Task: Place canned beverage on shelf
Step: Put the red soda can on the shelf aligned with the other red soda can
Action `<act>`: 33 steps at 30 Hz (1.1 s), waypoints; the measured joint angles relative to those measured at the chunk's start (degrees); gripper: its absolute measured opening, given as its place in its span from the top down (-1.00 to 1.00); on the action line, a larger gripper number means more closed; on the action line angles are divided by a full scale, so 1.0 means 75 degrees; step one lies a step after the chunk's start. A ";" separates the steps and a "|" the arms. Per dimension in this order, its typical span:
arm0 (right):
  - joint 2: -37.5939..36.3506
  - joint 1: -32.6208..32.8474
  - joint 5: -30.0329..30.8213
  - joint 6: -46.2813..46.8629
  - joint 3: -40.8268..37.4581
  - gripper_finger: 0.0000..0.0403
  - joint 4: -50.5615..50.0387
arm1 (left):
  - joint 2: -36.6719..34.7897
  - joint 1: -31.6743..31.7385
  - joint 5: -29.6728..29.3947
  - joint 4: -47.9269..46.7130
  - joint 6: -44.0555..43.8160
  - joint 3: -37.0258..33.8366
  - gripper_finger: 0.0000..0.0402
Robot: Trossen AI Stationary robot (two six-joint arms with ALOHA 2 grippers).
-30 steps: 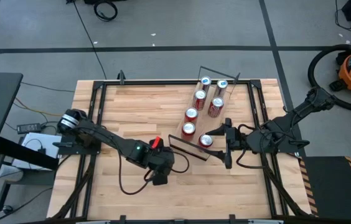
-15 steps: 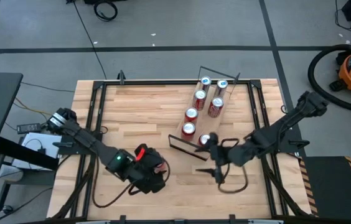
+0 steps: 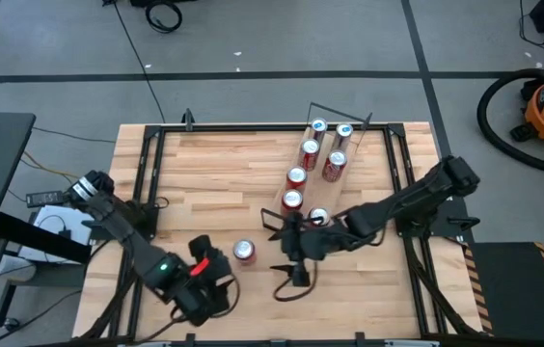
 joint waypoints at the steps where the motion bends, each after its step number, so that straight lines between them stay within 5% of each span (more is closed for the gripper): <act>1: 0.0181 -0.0058 -0.0086 0.0003 0.0231 -0.73 -0.0105 | 0.0000 -0.0125 -0.0028 -0.0067 -0.0002 0.0003 -0.35; 7: 0.1286 -0.0208 -0.0141 0.0149 0.1658 -0.73 -0.1269 | -0.0098 -0.0709 -0.0218 -0.0431 0.0393 -0.0009 -0.19; 17: 0.2581 -0.0185 -0.0136 0.1040 0.3472 -0.73 -0.2773 | -0.0940 -0.0289 -0.0311 -0.0171 0.3062 -0.0083 0.08; 26: 0.2530 0.0072 0.0081 0.1948 0.3641 -0.73 -0.3208 | -0.3318 -0.0103 0.0404 0.2470 0.3412 -0.3071 0.09; 33: 0.2910 0.0129 -0.0164 0.1862 0.3628 -0.73 -0.3027 | -0.4276 0.0345 0.1012 0.3773 0.2280 -0.4830 0.09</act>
